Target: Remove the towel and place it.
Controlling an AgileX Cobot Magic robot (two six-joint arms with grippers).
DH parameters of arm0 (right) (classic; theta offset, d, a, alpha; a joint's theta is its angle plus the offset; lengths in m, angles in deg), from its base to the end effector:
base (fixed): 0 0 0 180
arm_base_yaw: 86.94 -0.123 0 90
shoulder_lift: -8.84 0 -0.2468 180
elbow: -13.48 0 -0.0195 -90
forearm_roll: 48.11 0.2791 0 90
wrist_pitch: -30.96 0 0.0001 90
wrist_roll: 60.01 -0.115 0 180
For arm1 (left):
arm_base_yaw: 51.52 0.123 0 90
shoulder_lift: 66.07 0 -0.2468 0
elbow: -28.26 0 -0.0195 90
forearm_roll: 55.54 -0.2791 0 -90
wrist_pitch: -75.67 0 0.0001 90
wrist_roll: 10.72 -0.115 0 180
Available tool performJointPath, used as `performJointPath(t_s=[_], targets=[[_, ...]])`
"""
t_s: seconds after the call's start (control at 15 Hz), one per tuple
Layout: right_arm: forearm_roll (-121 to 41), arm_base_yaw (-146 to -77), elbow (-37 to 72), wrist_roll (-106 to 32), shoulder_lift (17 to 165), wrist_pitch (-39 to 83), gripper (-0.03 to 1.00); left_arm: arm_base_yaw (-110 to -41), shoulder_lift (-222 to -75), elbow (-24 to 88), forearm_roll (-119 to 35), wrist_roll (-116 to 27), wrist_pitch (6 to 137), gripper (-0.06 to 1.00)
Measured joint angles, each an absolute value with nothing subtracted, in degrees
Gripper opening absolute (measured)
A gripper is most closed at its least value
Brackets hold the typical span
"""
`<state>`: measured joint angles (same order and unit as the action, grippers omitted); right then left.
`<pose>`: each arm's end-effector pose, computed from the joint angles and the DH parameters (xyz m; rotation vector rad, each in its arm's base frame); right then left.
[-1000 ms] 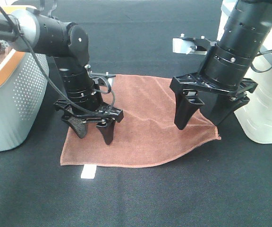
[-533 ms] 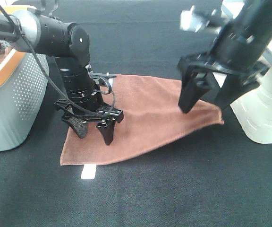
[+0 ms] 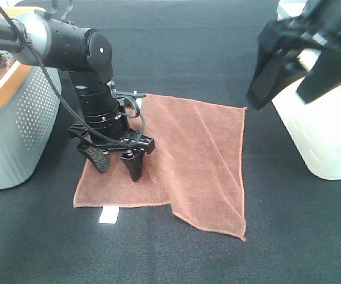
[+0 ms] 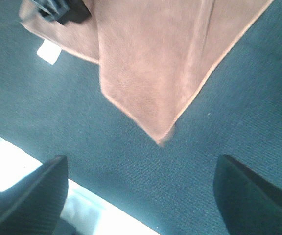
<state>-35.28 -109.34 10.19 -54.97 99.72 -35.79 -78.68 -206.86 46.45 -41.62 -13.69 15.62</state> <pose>0.2881 0.1441 0.2628 -0.5950 2.7587 0.3804 0.3743 -0.2190 0.0327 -0.6026 -2.9787 0.2948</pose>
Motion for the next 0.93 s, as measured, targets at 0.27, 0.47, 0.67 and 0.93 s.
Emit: performJointPath(t_s=[0.27,0.47,0.67,0.93], targets=[[-35.3,-109.3,10.2,-55.0,91.1,-38.3,0.77,-78.7,-205.3,46.5,-42.1,-13.8,6.8,0.71],[-35.2,-109.3,10.2,-55.2,84.4,-38.3,0.77,-78.7,-197.7,48.9,-42.1,-13.8,6.6,0.71],[-35.2,-109.3,5.8,-56.2,74.9,-38.4,0.77,-78.7,-184.5,50.7,-42.0,-13.8,6.6,0.71],[-35.1,-109.3,-2.6,-56.3,66.2,-38.5,0.77,-78.7,-171.2,50.7,-42.0,-13.7,6.3,0.71]])
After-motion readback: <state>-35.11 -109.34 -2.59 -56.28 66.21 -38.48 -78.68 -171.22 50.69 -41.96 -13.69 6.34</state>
